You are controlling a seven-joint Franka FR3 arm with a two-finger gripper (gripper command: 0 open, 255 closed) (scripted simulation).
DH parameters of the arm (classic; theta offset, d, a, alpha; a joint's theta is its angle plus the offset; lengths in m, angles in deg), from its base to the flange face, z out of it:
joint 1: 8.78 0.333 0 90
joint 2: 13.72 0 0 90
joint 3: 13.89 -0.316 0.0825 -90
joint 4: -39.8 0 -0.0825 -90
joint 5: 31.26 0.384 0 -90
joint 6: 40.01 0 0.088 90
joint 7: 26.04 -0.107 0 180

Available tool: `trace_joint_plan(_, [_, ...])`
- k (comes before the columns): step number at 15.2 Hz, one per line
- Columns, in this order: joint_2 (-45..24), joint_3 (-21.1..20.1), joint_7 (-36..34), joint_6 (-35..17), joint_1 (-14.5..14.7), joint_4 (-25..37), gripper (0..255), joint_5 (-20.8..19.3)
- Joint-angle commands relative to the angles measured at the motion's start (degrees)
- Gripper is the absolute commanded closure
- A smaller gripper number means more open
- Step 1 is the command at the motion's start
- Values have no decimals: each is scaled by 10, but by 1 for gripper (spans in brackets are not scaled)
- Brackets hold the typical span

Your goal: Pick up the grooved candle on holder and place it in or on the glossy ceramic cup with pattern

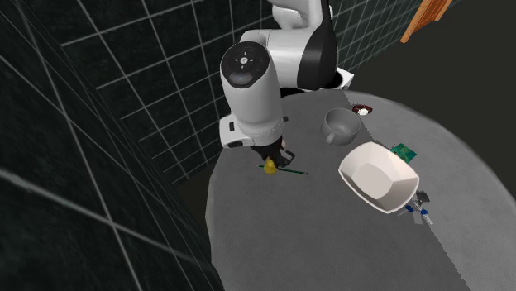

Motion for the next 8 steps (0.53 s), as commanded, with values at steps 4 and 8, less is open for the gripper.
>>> trace_joint_plan(4, [3, -1, -3, 38, 2, 35, 255, 1])
trace_joint_plan(8, [0, -2, -5, 70, 5, 70, 255, 0])
